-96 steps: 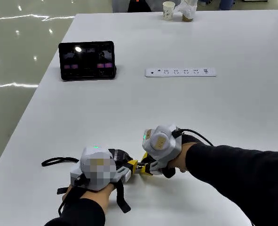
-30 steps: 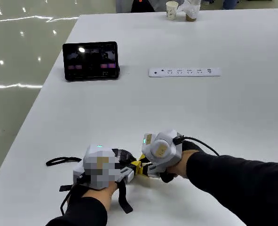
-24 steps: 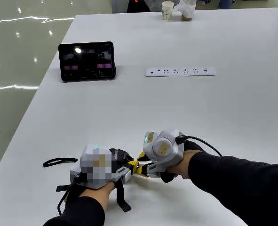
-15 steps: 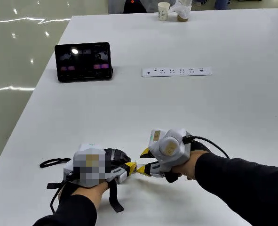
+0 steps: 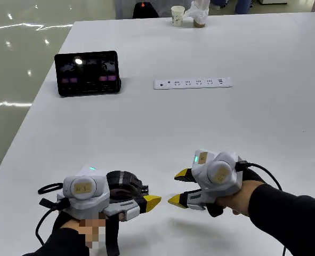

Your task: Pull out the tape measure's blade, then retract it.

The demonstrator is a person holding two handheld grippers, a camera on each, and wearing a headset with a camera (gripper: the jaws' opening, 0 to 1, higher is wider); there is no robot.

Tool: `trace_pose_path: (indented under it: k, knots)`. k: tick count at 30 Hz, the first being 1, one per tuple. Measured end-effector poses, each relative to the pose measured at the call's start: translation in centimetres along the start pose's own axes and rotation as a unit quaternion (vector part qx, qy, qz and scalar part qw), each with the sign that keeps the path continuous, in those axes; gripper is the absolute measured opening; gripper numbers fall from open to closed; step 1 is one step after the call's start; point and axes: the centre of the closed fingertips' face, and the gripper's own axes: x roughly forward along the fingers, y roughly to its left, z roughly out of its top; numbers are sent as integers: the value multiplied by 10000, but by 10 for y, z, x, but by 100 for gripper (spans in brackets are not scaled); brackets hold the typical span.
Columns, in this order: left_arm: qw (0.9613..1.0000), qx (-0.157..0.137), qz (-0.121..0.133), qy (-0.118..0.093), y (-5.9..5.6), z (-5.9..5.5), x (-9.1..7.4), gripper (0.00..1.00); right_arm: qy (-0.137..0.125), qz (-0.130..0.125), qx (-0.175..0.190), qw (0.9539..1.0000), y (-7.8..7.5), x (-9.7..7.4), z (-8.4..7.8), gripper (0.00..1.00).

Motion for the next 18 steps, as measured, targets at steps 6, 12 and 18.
trace_pose_path:
  k: [6, 12, 18]
  knots:
    - [9994, 184, -259, 155, 4, -1, -11, 99, -18, -173, 237, 9996, -7, -21, -14, 37]
    - [9961, 712, -456, 245, 11, 1, -26, 99, 37, -335, 399, 9986, -13, -40, -32, 40]
    - [9957, 711, -510, 305, 22, 1, -40, 99, 116, -492, 498, 9975, -17, -57, -51, 45]
